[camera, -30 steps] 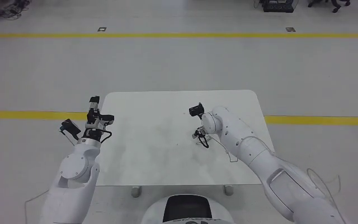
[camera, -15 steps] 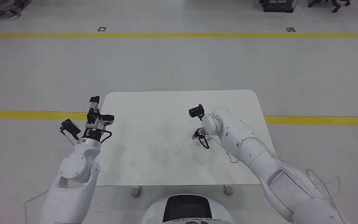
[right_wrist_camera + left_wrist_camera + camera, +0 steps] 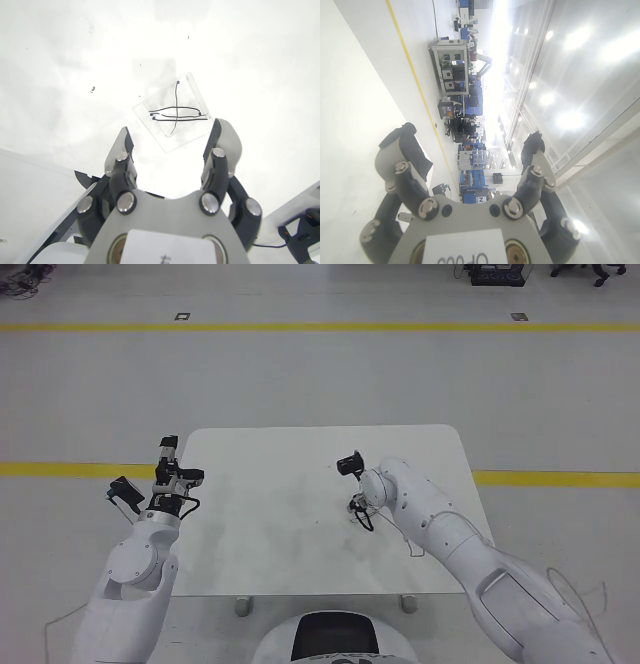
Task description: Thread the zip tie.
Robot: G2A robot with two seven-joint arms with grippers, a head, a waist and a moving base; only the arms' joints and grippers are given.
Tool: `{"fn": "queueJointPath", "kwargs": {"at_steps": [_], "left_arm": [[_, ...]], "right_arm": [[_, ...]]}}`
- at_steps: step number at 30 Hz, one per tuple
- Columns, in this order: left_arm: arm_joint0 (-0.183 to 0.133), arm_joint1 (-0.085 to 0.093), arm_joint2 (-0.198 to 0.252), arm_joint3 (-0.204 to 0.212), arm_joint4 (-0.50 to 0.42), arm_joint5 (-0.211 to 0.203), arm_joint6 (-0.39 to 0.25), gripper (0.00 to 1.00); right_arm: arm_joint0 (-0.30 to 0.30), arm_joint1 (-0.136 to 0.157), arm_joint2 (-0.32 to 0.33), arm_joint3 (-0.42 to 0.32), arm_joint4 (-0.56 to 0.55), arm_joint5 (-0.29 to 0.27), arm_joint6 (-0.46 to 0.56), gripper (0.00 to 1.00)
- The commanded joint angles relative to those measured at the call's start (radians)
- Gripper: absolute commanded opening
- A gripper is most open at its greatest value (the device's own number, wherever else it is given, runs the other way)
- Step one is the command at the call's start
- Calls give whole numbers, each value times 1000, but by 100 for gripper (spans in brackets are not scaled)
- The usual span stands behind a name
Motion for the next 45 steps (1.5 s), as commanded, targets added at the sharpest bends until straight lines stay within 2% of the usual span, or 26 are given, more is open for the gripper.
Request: {"fn": "queueJointPath", "kwargs": {"at_steps": [1,5,11,20,26,31,36,45], "left_arm": [[0,0,0,0,0,0,0,100],[0,0,0,0,0,0,0,100],[0,0,0,0,0,0,0,100],[0,0,0,0,0,0,0,100],[0,0,0,0,0,0,0,100],[0,0,0,0,0,0,0,100],[0,0,0,0,0,0,0,100],[0,0,0,0,0,0,0,100]], "right_arm": [[-3,0,4,1,-1,2,2,46],[-9,-1,8,10,-4,-2,0,46],[-12,-8,7,35,-2,-16,-18,38],[-8,-25,-6,86,-6,-33,-71,35],[3,-42,-17,134,1,-34,-89,29],[15,-61,-33,180,7,-43,-97,29],[30,-78,-44,225,15,-49,-116,25],[49,-111,-65,292,4,-17,-151,22]]}}
